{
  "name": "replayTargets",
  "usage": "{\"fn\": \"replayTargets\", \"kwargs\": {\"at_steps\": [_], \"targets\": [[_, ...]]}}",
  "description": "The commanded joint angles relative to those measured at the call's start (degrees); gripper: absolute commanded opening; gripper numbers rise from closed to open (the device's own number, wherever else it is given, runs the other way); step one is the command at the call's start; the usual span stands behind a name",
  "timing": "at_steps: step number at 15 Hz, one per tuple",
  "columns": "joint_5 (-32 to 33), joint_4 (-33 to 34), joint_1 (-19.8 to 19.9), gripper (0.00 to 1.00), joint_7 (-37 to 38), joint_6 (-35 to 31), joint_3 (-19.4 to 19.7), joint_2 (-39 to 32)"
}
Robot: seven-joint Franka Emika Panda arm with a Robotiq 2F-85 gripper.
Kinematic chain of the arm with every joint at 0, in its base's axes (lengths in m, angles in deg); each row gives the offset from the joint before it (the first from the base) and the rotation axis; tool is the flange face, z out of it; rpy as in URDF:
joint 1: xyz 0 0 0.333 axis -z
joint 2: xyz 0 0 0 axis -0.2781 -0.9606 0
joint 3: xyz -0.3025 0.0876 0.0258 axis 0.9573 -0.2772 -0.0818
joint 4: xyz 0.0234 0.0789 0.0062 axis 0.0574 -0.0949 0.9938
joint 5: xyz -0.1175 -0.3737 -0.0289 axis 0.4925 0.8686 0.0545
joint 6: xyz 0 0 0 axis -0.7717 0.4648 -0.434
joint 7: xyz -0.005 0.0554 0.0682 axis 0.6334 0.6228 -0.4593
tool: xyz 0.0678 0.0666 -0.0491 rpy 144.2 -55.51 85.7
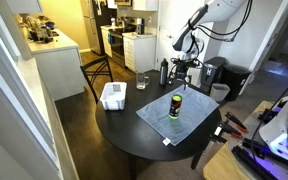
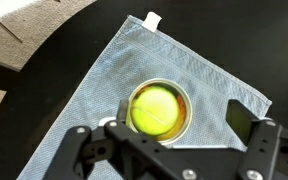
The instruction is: Shift the tennis ball to the canister
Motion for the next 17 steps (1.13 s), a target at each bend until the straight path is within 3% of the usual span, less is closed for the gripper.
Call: {"fn": "replayTargets", "kwargs": {"at_steps": [1,17], "targets": [[1.42,0.11,-0.45,1.00,1.66,1.66,0.45,0.61],[0.19,0.65,-0.28,1.00,0.11,1.25,-0.16,-0.05]]}}
